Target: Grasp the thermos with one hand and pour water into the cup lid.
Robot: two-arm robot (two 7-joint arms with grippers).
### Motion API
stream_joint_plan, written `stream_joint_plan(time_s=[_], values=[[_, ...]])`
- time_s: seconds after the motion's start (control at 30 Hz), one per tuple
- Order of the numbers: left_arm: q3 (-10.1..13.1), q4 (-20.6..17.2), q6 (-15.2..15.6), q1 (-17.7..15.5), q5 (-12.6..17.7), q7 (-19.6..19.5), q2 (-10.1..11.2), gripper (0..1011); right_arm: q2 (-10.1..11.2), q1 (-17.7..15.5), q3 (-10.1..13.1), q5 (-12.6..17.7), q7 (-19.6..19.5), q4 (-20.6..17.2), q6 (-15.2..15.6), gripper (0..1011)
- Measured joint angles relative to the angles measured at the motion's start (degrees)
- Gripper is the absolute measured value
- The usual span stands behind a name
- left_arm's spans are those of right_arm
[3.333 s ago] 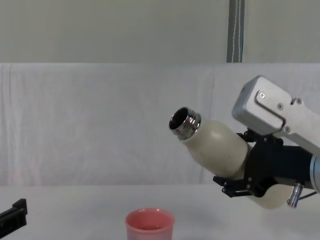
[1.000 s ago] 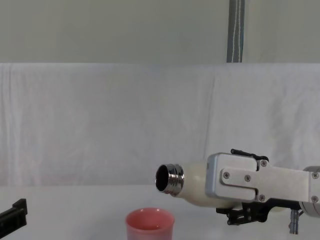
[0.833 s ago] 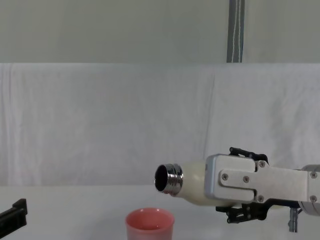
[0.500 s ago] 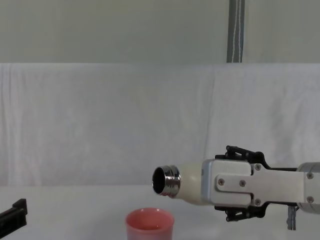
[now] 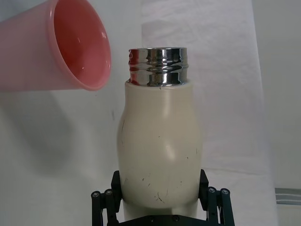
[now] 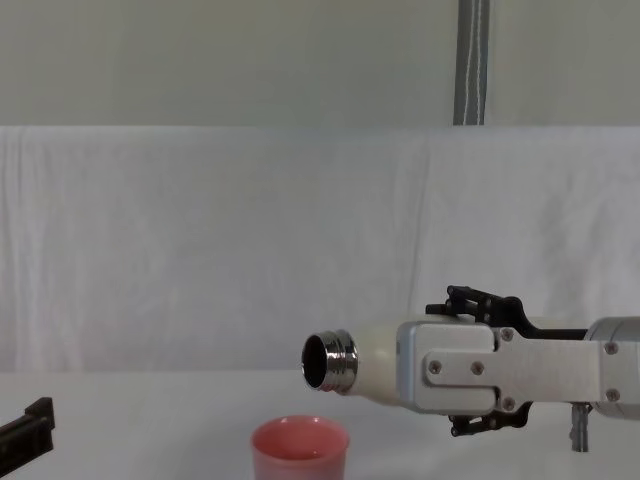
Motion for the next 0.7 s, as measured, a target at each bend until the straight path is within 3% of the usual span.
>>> stream_joint_plan(time_s=[0.7], values=[[0.0,0.0,0.0,0.0,0.0,0.0,0.0,1001,0.12,0.91,-0.91,-1.33,-0.32,0.22,-0.33,951]])
